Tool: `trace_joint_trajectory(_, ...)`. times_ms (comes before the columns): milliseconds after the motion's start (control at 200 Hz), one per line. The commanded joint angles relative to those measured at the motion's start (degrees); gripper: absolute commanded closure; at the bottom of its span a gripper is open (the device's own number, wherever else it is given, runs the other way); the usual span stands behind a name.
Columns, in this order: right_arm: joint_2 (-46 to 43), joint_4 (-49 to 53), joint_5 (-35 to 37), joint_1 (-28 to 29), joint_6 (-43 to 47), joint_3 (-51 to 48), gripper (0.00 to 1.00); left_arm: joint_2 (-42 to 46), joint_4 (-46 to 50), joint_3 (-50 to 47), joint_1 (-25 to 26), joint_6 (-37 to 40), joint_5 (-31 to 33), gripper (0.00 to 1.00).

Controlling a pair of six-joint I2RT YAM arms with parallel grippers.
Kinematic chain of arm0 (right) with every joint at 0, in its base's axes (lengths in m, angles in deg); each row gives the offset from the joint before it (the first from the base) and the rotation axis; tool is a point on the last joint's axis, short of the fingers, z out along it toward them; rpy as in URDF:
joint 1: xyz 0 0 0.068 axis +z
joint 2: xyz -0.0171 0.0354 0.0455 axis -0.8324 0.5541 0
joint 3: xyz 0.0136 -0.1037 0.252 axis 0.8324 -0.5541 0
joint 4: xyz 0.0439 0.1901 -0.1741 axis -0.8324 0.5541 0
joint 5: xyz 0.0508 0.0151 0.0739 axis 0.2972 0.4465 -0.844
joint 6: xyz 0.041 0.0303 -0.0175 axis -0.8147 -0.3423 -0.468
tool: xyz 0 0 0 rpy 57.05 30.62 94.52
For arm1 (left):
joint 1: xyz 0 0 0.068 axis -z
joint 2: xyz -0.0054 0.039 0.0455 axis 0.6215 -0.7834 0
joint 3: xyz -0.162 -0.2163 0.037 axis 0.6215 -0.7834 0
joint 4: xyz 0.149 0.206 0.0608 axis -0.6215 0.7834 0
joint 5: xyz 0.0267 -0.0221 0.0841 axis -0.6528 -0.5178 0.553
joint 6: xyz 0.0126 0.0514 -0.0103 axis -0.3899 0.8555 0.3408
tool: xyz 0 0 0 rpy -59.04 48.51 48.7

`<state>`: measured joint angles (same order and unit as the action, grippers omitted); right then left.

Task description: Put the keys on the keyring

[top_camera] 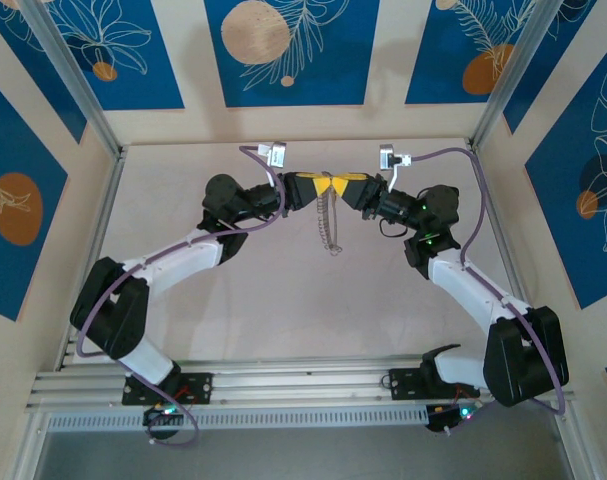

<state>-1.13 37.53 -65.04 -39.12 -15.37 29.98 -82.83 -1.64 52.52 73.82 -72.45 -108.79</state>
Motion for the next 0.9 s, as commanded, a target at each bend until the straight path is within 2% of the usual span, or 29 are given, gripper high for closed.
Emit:
trace_joint_trajectory(0, 0.65, -0.51, -0.51, 0.35, 0.73, 0.92, 0.94, 0.01, -4.07, 1.26, 0.96, -0.58, -0.57, 1.00)
trace_joint_trajectory(70, 0.63, -0.40, -0.74, 0.35, 0.87, 0.93, 1.00, -0.01, -4.14, 1.28, 1.03, -0.57, -0.57, 1.00)
trace_joint_trajectory(345, 0.48, 1.35, -0.74, -0.05, 1.68, 0.76, 1.00, 0.01, -2.27, 1.04, 0.78, 0.94, -0.30, 1.00)
trace_joint_trajectory(470, 0.40, 3.19, -1.35, -1.38, 1.60, 0.93, 1.00, 0.10, 0.46, 1.79, 0.31, 2.58, -1.19, 0.83)
trace_joint_trajectory(615, 0.22, 7.49, -3.60, -2.79, 2.24, 1.80, 1.00, 0.79, 3.82, 1.88, -1.01, 4.68, -2.14, 0.69)
trace_joint_trajectory(895, 0.23, 20.20, -9.88, -4.63, 8.29, 5.51, 1.00, 4.32, 25.16, 6.24, -4.23, 16.67, -5.65, 0.63)
